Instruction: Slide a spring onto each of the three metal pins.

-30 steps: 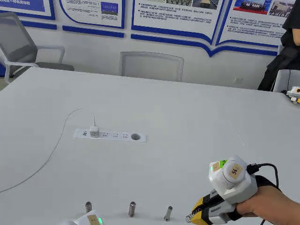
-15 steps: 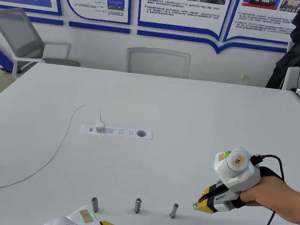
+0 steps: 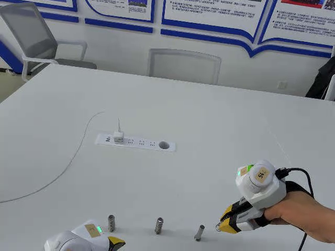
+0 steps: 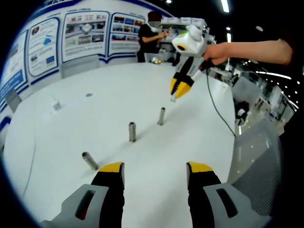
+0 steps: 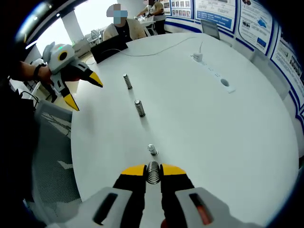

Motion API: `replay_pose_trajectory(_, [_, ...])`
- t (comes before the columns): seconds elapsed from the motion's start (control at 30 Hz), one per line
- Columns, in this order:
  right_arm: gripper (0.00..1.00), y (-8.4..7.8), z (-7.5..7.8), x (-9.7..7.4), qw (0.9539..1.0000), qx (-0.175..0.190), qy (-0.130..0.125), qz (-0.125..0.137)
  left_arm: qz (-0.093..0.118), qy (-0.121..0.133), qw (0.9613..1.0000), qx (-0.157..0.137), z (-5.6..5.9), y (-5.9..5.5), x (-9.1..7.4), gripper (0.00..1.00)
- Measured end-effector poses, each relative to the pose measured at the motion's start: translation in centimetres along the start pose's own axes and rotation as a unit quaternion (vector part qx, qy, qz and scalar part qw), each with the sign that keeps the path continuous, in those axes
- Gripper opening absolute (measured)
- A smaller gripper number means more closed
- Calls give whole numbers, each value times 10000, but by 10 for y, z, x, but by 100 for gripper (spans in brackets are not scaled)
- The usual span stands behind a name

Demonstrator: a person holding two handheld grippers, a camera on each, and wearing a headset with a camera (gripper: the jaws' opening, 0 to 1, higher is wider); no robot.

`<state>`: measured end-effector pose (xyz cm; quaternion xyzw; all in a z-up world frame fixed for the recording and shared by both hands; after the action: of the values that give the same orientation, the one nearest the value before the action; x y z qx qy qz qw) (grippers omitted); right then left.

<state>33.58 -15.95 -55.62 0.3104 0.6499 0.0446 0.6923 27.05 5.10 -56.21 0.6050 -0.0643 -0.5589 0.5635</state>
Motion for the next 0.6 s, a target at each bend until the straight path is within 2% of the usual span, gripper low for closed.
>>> replay_pose_trajectory(0.2, [13,9,2,6,9999,-118,48,-9,65,139,9998,-82,-12,1,-7,54])
replay_pose_trajectory(0.6, [13,22,-2,18,9993,-328,184,-91,91,210,9997,-123,-15,-1,-13,58])
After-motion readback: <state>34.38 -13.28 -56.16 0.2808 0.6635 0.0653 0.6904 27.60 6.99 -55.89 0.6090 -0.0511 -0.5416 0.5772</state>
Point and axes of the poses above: the centre of the closed fingertips' face, and the gripper's own axes: x roughly forward along the fingers, z roughly to its right, y roughly out of its top, the point moved 2 cm from there along -x, roughly backward along the fingers, and after that the axes turned 8 degrees about -x, right-handed, at the moved point
